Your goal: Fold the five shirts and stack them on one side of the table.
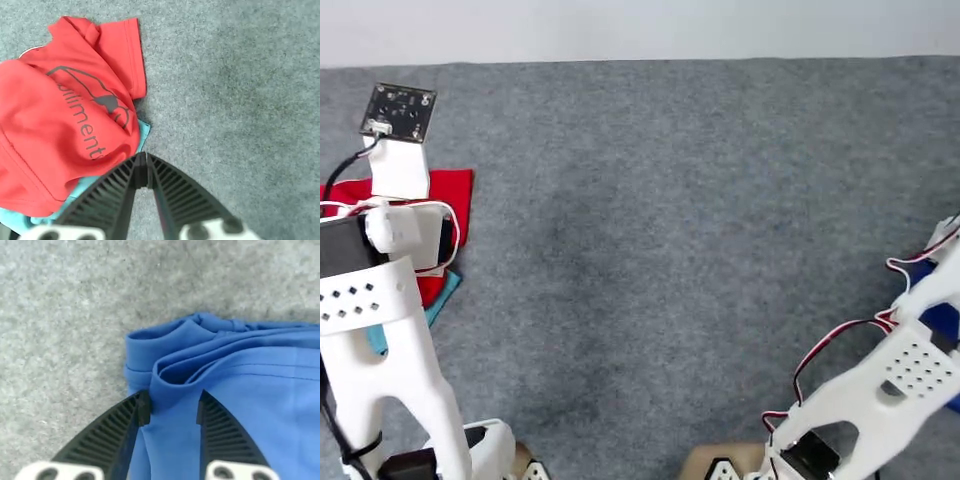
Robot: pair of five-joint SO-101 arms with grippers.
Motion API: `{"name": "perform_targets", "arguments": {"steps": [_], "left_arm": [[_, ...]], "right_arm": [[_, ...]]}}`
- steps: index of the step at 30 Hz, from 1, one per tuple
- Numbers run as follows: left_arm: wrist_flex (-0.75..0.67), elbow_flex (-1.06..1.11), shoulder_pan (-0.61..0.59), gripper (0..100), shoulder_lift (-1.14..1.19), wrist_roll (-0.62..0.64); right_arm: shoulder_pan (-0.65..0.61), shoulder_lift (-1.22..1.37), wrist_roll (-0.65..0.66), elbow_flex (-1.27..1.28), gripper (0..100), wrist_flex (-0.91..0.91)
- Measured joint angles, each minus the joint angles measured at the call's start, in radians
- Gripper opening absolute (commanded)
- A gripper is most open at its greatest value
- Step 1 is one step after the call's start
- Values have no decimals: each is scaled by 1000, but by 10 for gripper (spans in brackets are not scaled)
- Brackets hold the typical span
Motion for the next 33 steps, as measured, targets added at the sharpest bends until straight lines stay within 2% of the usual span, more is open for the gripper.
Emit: {"name": "perform_targets", "arguments": {"steps": [7,14,31,33], "left_arm": [[0,0,0,7,0,0],[0,0,0,7,0,0],[0,3,0,7,0,0],[0,3,0,7,0,0]], "right_arm": [[0,0,28,0,8,0],[2,0,100,-8,11,0],[-26,31,100,-158,16,49],[-38,52,100,-158,45,49]]}}
